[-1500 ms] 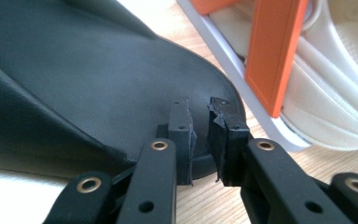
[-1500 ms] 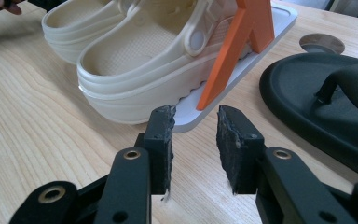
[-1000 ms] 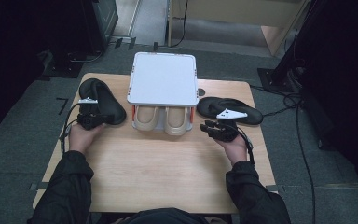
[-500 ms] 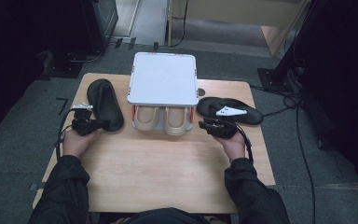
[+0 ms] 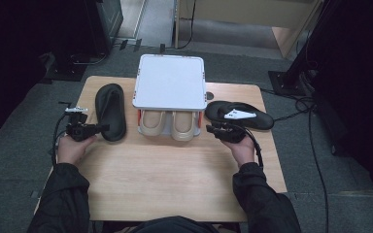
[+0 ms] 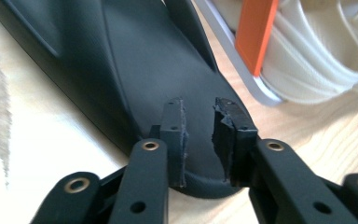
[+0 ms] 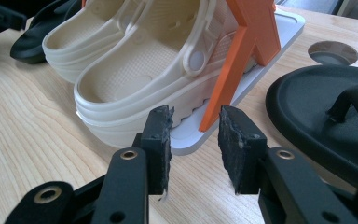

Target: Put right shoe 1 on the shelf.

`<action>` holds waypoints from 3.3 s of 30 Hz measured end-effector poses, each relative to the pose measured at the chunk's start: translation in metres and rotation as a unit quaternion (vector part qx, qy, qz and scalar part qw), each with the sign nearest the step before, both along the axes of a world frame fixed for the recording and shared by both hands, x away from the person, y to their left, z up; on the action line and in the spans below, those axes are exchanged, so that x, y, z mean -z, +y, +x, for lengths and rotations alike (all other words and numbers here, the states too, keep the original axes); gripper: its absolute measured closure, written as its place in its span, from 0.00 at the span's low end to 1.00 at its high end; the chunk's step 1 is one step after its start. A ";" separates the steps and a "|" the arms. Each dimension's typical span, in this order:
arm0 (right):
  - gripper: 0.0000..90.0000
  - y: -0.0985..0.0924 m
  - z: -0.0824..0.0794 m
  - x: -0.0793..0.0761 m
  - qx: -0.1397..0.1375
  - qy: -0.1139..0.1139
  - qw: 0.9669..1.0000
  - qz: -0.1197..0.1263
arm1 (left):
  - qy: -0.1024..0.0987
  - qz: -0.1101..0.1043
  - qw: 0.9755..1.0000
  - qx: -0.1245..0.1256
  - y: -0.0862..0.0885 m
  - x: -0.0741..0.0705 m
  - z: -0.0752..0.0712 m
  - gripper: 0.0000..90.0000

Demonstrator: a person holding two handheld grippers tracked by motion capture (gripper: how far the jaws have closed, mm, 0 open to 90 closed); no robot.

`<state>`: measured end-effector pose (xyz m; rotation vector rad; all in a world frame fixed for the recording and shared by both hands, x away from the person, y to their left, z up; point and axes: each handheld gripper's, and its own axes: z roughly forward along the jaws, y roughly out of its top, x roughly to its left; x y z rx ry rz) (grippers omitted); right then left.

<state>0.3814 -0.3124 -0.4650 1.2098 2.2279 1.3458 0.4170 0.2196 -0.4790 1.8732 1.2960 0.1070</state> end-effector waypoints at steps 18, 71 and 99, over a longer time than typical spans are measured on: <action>0.71 -0.002 -0.010 0.002 -0.005 0.010 1.000 -0.013 | -0.017 0.010 0.999 -0.037 0.016 -0.015 0.042 0.62; 0.69 -0.012 -0.027 0.006 0.016 0.015 1.000 -0.019 | 0.016 -0.035 0.998 -0.059 0.010 0.002 0.080 0.76; 0.69 -0.008 -0.027 0.006 0.001 0.017 1.000 -0.023 | 0.000 -0.058 0.996 -0.064 -0.002 -0.044 0.066 0.76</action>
